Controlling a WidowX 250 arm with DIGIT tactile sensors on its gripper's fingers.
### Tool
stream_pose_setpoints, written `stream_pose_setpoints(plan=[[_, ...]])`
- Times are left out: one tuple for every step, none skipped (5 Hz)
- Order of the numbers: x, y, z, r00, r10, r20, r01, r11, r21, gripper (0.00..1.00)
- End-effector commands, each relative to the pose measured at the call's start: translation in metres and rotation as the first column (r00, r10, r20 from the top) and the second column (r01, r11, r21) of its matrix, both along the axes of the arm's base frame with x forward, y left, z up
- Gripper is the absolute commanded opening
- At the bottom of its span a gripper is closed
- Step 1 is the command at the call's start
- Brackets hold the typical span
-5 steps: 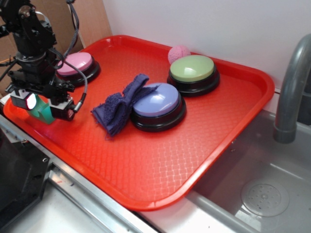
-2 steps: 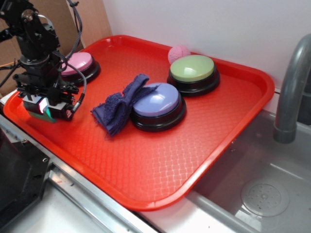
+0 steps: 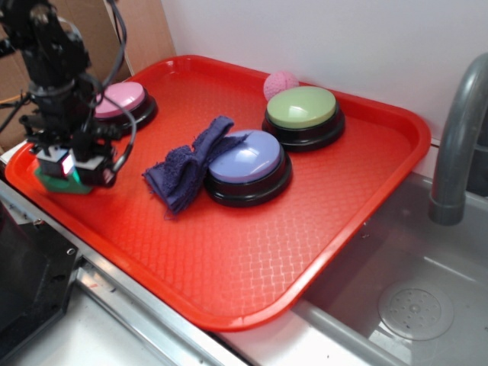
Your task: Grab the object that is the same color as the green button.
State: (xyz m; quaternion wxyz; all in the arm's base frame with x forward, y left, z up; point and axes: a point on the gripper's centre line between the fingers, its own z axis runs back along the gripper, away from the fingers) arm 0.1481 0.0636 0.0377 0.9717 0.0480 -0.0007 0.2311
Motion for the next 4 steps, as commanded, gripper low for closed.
stream_pose_setpoints(plan=[[0.034, -0.021, 0.094, 0.974, -0.148, 0.174, 0.172, 0.976, -0.131, 0.0], [0.057, -0.04, 0.131, 0.94, -0.231, 0.251, 0.272, 0.952, -0.14, 0.0], [0.069, -0.055, 0.145, 0.919, -0.28, 0.277, 0.314, 0.946, -0.085, 0.0], [0.066, -0.046, 0.138, 0.967, -0.215, 0.139, 0.236, 0.959, -0.16, 0.98]])
